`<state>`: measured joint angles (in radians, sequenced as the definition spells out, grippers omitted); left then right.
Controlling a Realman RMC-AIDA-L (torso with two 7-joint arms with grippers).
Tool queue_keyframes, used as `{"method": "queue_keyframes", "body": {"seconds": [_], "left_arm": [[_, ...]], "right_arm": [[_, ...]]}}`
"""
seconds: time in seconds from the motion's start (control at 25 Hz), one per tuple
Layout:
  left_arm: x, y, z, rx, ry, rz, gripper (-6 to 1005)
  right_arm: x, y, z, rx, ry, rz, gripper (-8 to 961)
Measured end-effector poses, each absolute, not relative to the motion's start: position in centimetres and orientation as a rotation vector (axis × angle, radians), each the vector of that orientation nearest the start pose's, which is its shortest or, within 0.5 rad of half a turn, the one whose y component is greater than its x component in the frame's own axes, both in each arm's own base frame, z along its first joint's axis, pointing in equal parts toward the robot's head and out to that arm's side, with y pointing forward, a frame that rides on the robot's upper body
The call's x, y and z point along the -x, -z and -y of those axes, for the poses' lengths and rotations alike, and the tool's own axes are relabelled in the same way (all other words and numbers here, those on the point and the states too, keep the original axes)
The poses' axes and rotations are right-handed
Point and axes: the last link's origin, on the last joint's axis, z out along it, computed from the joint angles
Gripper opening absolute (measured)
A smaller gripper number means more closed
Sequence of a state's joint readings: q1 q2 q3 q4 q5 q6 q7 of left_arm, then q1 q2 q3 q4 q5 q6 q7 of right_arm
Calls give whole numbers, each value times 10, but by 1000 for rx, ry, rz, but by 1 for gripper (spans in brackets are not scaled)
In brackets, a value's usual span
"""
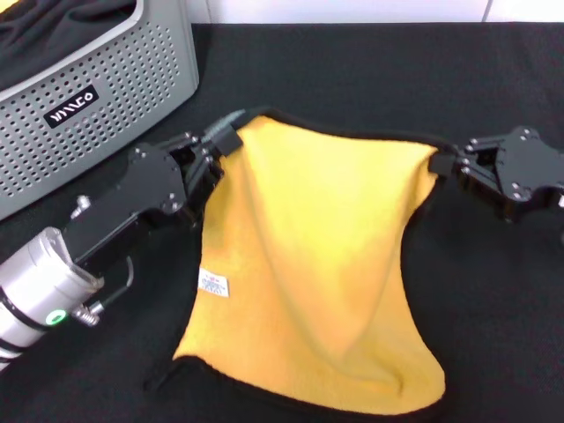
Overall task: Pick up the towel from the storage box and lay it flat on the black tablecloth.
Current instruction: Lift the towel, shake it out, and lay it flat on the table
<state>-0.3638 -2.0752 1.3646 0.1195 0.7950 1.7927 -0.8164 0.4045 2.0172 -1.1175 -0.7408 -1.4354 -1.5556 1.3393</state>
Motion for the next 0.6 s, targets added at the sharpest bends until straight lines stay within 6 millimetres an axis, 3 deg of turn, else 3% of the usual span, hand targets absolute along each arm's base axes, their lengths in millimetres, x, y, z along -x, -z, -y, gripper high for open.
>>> {"method": "queue_keyframes", "body": {"seconds": [0.12, 0.6], "left_arm": [[268, 29, -261, 2114, 1410, 544, 44], [273, 36, -289, 2073, 1255, 590, 45]], "right_arm": [[-224, -9, -334, 2664, -989, -446, 22], [-216, 10, -376, 2583, -797, -517, 22]]}}
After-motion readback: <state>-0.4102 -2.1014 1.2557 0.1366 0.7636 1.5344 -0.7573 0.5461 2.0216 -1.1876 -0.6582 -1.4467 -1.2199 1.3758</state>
